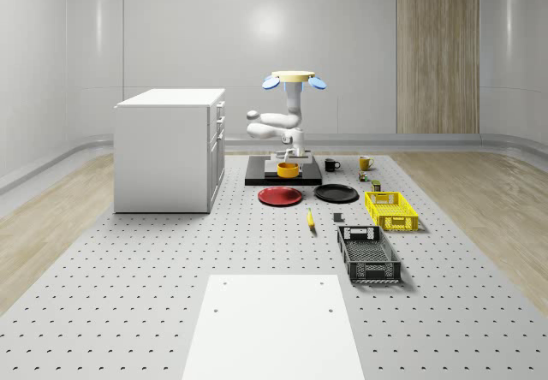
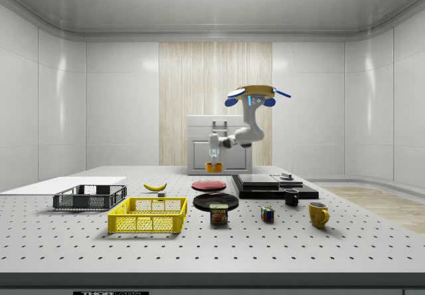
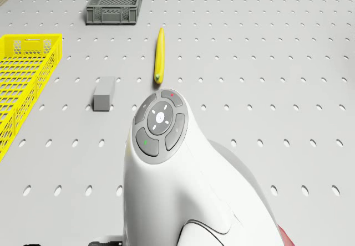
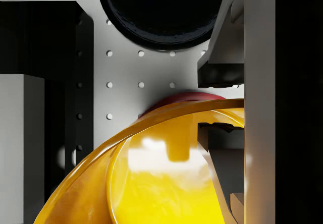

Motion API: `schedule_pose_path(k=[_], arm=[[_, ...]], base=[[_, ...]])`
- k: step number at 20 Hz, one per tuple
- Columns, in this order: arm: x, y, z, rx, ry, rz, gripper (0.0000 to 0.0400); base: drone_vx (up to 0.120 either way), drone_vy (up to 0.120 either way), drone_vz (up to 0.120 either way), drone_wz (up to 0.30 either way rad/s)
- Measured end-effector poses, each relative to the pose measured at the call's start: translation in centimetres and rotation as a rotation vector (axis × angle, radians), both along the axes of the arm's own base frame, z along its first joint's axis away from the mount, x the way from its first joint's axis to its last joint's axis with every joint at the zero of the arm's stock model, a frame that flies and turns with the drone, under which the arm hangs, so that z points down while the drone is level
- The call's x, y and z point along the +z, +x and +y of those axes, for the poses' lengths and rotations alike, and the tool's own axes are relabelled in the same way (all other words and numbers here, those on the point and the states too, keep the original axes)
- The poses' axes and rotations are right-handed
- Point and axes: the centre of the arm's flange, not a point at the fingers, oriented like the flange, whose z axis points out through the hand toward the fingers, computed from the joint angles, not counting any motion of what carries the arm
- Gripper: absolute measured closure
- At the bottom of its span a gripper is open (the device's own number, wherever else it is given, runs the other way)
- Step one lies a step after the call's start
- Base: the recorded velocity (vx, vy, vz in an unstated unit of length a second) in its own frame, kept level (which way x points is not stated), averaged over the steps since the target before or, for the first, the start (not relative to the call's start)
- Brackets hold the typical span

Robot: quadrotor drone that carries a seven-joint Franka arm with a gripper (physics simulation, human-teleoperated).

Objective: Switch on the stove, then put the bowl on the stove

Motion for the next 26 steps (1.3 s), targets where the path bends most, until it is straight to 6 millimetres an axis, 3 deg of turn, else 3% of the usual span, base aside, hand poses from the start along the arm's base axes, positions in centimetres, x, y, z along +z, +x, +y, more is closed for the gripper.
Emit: schedule_pose_path(k=[26], arm=[[0.0, 0.0, 0.0, 0.0, 0.0, 0.0, 0.03]], base=[[-0.12, -0.02, 0.0, 0.0]])
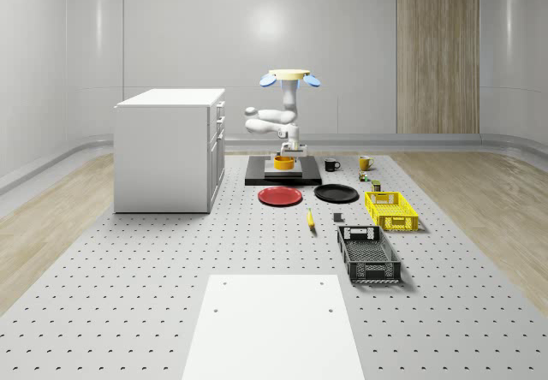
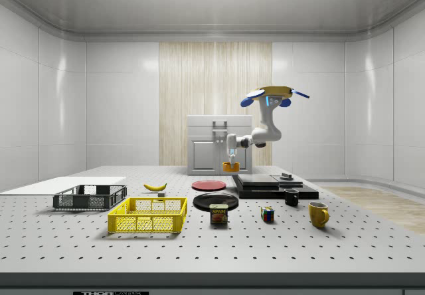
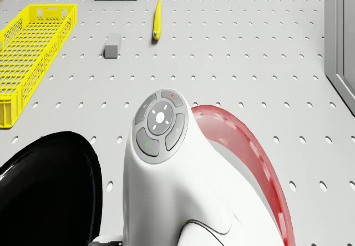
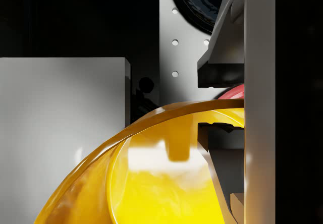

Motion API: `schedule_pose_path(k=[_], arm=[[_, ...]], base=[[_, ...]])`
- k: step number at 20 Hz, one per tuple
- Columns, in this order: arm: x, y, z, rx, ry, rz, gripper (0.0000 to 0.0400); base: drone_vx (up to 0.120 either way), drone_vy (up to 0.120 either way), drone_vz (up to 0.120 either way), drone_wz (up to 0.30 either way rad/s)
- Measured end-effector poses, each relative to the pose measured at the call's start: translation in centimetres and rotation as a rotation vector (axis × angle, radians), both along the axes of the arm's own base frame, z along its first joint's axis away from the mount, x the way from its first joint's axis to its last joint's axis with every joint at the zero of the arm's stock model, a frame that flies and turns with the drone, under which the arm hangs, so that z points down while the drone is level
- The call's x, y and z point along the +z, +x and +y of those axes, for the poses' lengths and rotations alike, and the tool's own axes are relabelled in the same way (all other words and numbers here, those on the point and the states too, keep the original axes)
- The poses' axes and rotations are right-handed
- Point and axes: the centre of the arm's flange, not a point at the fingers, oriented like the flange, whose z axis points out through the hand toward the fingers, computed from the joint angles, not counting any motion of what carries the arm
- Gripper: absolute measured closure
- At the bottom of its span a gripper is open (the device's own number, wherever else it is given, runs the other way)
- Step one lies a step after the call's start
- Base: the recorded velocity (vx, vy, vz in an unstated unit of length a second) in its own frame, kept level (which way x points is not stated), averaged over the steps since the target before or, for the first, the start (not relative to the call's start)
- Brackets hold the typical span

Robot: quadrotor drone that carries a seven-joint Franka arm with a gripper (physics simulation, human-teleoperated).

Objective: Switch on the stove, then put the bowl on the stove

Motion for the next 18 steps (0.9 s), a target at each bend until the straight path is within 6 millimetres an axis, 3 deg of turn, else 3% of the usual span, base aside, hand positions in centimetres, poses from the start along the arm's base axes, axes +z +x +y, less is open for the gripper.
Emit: schedule_pose_path(k=[18], arm=[[0.0, 0.0, 0.0, 0.0, 0.0, 0.0, 0.03]], base=[[-0.12, 0.0, 0.0, 0.0]])
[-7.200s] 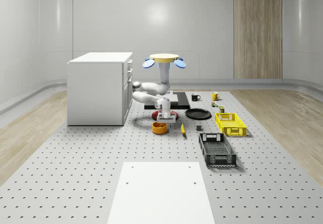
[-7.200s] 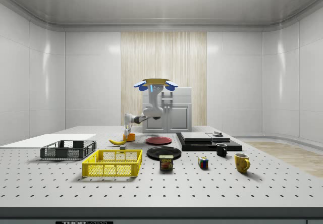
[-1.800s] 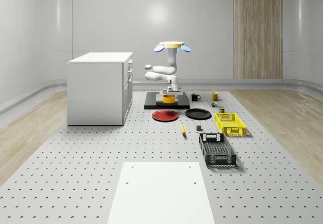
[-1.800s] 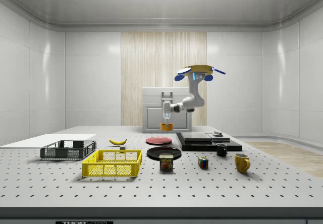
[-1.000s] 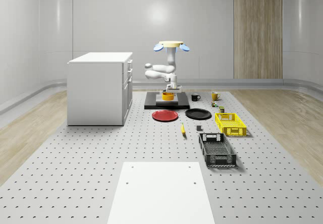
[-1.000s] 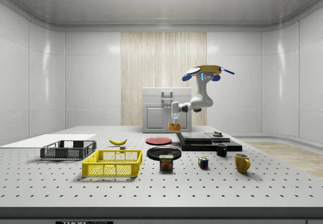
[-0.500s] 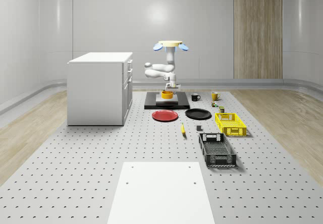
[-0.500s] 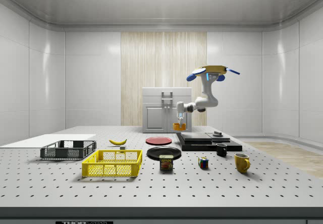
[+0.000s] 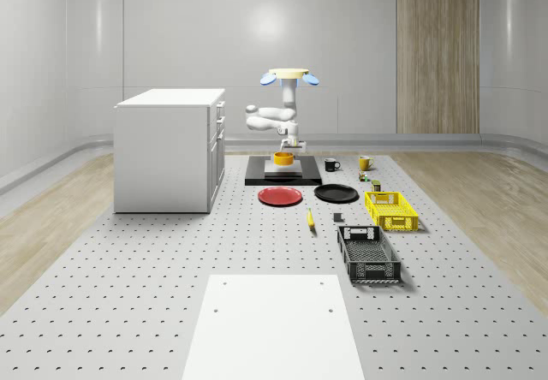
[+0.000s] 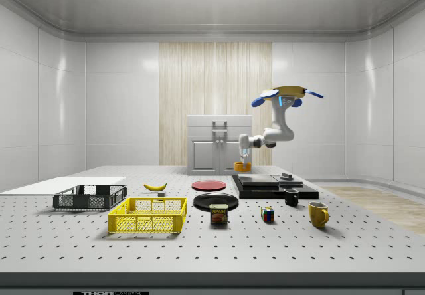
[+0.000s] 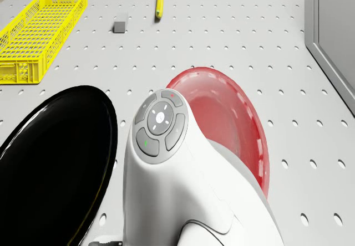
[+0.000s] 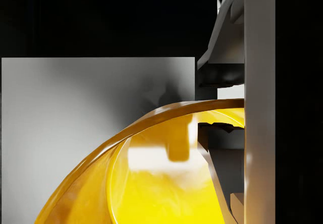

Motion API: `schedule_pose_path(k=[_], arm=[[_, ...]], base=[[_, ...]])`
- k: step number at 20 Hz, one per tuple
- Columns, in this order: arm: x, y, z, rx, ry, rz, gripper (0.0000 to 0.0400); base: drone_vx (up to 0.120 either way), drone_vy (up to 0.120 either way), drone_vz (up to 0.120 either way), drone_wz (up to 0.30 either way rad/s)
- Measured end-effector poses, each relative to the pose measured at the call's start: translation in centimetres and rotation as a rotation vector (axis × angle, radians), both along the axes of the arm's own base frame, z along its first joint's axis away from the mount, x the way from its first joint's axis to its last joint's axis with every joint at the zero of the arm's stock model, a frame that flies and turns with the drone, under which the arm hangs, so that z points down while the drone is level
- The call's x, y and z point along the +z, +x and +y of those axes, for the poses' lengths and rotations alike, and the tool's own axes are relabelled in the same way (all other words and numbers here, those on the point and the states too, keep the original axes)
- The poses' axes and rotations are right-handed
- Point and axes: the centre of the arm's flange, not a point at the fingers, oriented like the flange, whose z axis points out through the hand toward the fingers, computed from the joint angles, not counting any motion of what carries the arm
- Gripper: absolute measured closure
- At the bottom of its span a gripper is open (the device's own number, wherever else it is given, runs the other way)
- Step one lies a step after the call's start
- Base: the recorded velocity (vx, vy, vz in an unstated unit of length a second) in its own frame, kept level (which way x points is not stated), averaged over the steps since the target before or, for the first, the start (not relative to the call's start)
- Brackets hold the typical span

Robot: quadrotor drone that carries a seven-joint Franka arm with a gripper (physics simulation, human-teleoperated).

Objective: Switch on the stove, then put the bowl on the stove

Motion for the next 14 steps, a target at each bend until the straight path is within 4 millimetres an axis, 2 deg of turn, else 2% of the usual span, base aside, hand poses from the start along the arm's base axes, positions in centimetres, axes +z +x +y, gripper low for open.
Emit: schedule_pose_path(k=[4, 7, 11, 14], arm=[[0.0, 0.0, 0.0, 0.0, 0.0, 0.0, 0.03], [0.0, 0.0, 0.0, 0.0, 0.0, 0.0, 0.03], [0.0, 0.0, 0.0, 0.0, 0.0, 0.0, 0.03], [0.24, 0.0, 0.0, 0.0, 0.0, 0.0, 0.03]], base=[[-0.12, 0.0, 0.0, 0.0], [-0.12, -0.08, 0.0, 0.0], [-0.12, 0.0, 0.0, 0.0], [-0.027, 0.0, 0.0, 0.0]])
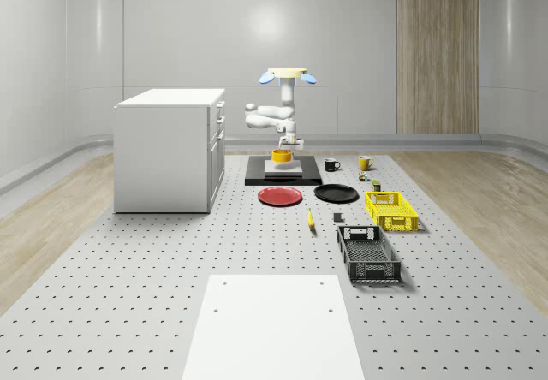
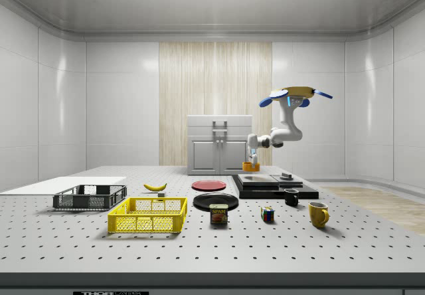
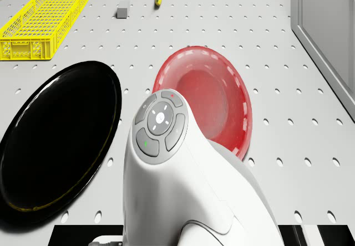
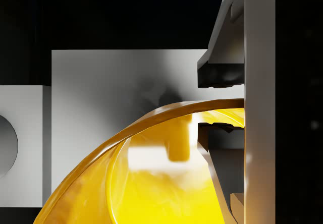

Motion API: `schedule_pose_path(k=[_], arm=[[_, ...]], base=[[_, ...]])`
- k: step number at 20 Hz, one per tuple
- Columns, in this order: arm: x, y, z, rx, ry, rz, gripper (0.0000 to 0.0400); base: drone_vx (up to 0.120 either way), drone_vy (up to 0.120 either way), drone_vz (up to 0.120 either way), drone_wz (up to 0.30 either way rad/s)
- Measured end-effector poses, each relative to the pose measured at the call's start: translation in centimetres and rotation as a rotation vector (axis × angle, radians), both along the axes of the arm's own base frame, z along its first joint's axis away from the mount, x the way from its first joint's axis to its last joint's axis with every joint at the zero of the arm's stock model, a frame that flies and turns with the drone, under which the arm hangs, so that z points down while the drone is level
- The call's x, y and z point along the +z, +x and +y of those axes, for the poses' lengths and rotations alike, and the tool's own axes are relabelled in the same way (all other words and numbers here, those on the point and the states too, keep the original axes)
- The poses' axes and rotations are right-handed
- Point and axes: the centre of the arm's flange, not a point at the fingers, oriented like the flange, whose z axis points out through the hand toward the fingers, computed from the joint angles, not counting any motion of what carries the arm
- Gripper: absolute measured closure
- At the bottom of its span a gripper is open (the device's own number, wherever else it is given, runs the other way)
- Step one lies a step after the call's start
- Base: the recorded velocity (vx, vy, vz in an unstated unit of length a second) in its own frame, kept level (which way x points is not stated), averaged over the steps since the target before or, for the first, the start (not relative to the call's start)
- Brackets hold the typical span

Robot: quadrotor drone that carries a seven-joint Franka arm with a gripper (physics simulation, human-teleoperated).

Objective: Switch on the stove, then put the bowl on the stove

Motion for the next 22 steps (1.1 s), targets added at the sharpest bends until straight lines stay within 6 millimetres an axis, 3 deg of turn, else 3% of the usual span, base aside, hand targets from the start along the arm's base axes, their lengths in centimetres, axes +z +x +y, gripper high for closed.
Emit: schedule_pose_path(k=[15, 18, 22], arm=[[4.6, 0.0, 0.0, 0.0, 0.0, 0.0, 0.03], [5.1, 0.0, 0.0, 0.0, 0.0, 0.0, 0.0154], [4.7, 0.0, 0.0, 0.0, 0.0, 0.0, 0.0057]], base=[[0.0, 0.0, 0.0, 0.0], [0.0, 0.0, 0.0, 0.0], [0.0, 0.0, 0.0, 0.0]])
